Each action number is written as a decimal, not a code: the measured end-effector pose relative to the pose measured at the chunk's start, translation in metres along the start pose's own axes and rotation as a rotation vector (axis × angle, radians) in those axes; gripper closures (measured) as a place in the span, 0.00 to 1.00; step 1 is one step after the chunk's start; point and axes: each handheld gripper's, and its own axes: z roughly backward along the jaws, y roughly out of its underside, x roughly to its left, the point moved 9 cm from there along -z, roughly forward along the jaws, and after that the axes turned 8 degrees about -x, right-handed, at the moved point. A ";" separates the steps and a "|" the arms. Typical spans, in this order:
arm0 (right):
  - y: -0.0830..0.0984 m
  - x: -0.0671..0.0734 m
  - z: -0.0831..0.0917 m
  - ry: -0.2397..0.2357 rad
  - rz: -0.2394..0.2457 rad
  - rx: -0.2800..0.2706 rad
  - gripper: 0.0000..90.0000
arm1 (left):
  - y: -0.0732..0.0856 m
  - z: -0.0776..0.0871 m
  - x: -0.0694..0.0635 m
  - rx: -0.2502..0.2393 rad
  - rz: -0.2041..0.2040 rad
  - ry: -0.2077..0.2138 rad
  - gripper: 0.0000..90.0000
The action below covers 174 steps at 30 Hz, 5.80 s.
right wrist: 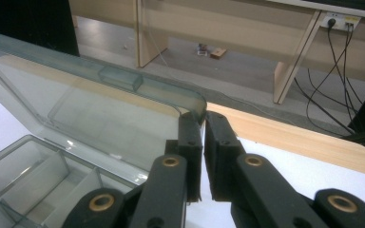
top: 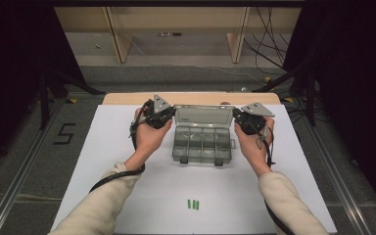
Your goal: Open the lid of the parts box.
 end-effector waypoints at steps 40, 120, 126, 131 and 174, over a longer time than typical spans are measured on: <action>-0.004 -0.007 -0.018 0.009 -0.026 -0.006 0.96 | -0.006 -0.015 0.009 -0.009 -0.006 -0.009 0.93; 0.026 -0.013 -0.050 0.001 -0.022 0.062 0.94 | 0.010 -0.044 0.017 0.005 0.024 -0.034 0.91; 0.031 -0.013 -0.050 -0.004 -0.025 0.092 0.93 | 0.016 -0.045 0.016 0.018 0.024 -0.029 0.91; 0.034 -0.013 -0.051 -0.008 -0.024 0.105 0.93 | 0.021 -0.047 0.016 0.038 0.014 -0.022 0.91; 0.063 -0.014 -0.057 -0.033 -0.014 0.241 0.82 | 0.055 -0.052 0.010 0.168 0.033 0.035 0.87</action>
